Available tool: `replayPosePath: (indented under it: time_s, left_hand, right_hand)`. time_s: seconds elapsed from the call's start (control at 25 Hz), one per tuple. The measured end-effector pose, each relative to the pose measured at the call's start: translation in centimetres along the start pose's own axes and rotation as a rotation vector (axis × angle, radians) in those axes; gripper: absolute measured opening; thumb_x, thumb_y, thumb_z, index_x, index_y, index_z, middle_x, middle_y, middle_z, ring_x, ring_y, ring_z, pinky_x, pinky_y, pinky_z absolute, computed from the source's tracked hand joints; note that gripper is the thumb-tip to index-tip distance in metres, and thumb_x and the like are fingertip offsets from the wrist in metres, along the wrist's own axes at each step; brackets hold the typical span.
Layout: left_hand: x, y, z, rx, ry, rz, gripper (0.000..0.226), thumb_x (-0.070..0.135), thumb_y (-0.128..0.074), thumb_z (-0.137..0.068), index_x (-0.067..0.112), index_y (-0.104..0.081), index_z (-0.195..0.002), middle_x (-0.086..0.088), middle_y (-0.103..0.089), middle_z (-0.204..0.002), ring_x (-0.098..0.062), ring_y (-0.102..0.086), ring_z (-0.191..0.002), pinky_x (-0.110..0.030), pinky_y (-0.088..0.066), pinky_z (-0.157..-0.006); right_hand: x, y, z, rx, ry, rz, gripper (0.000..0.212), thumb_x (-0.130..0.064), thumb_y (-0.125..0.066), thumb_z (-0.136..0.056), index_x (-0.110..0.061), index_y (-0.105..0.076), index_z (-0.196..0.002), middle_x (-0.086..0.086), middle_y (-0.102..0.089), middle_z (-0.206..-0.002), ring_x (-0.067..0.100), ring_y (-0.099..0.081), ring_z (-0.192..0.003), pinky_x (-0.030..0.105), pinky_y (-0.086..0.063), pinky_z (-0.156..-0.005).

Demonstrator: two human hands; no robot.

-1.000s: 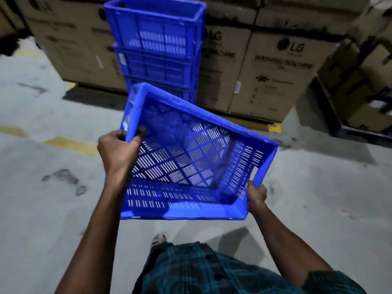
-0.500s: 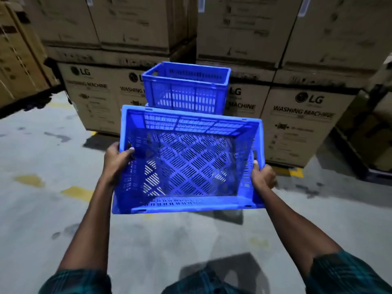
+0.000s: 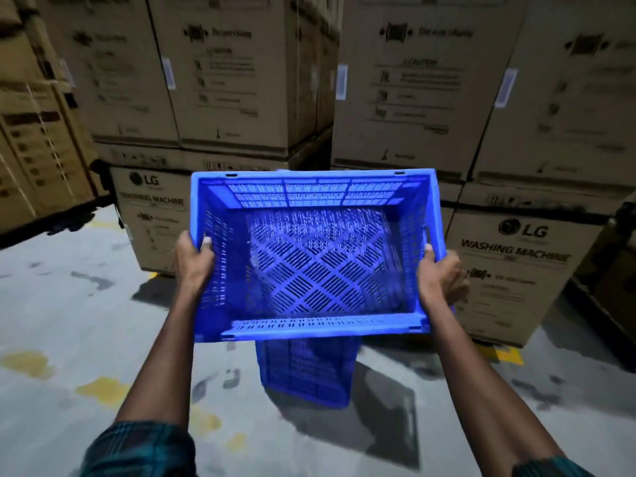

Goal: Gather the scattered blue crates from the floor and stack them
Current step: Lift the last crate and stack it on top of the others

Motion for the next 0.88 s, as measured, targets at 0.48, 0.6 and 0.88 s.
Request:
replayPosePath:
  time_s: [0.48, 0.6, 0.88]
  left_hand:
    - [7.3, -10.3, -18.4, 0.042, -0.034, -0.096, 0.035, 0.022, -0.062, -0.082, -0.006, -0.066, -0.104, -0.035, -0.066, -0.102, -0.047, -0.065, -0.097, -0.047, -0.051, -0.079]
    - [8.6, -13.1, -22.9, 0.003, -0.004, -0.112, 0.03, 0.01, -0.065, -0.083, -0.008, -0.065, -0.107, -0.033, -0.065, -0.11, -0.047, -0.062, -0.105, -0.047, -0.05, -0.085]
    - [10.2, -20.6, -38.1, -0.244, -0.012, -0.128, 0.01, 0.002, -0.057, -0.064, -0.003, -0.056, -0.072, -0.029, -0.068, -0.076, -0.04, -0.07, -0.066, -0.049, -0.057, -0.061]
  right_hand:
    - [-15.4, -7.4, -11.8, -0.002, 0.136, 0.028, 0.035, -0.034, -0.061, -0.089, -0.005, -0.067, -0.107, 0.021, -0.069, -0.115, 0.04, -0.064, -0.11, 0.04, -0.05, -0.089]
    - [-17.9, -10.5, -14.5, -0.024, 0.141, 0.067, 0.032, -0.026, -0.06, -0.09, -0.003, -0.065, -0.111, 0.023, -0.066, -0.118, 0.04, -0.061, -0.115, 0.04, -0.047, -0.092]
    - [-25.8, -17.2, -18.6, -0.111, 0.14, 0.257, 0.024, -0.011, -0.061, -0.082, -0.005, -0.068, -0.104, 0.019, -0.067, -0.117, 0.036, -0.062, -0.113, 0.031, -0.04, -0.078]
Point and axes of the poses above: each hand's wrist, its own z-axis away from the middle knuckle, its own y-axis out of the back of the hand, x = y × z, the point moved 4 cm from there along -z, towards the middle knuckle
